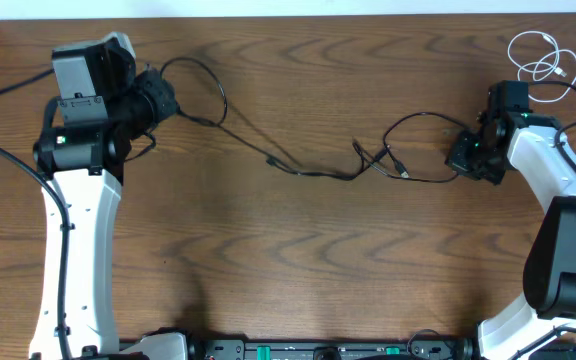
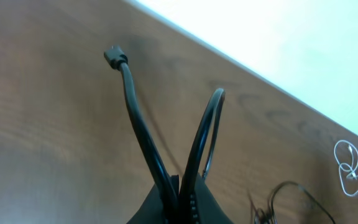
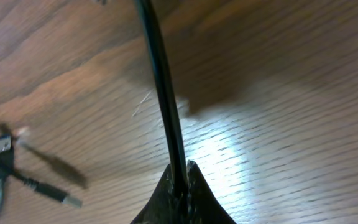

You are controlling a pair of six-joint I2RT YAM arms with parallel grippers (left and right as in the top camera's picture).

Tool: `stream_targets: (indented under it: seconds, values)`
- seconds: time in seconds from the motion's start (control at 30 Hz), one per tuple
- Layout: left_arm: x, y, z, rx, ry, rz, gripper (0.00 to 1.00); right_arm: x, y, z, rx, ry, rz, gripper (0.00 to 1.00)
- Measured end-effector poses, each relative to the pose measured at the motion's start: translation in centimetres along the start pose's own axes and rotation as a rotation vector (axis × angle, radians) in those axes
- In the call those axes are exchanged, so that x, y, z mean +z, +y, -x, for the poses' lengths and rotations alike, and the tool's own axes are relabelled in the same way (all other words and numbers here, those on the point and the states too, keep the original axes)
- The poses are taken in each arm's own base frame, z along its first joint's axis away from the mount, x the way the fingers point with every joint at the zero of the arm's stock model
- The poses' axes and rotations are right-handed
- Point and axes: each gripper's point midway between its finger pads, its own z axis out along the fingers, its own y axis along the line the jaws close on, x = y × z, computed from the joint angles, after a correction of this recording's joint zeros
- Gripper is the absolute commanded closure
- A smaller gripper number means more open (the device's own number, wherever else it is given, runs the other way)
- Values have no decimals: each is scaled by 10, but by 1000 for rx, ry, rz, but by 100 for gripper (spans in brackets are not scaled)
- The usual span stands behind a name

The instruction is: Untangle cables

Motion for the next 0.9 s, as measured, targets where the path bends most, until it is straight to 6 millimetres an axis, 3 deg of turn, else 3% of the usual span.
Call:
stream_targets:
  seconds: [0.2,0.43,0.6,0.77,0.9]
  values:
    - [-6,6,38,66,-142,-6,93,-2,-25,5,50,4,-37,99]
    - [-33,52,102,60,-397,155,93,-3,-32,6,62,4,-45,99]
    - [-43,76,110,53,-431,234,92,-3,-33,6,66,6,-46,99]
    - [-41,81,108,79,-417,262,93,-3,-33,6,66,5,-46,99]
    - [-35,105,108,68,-408,353,92,-4,-39,7,82,9,-50,99]
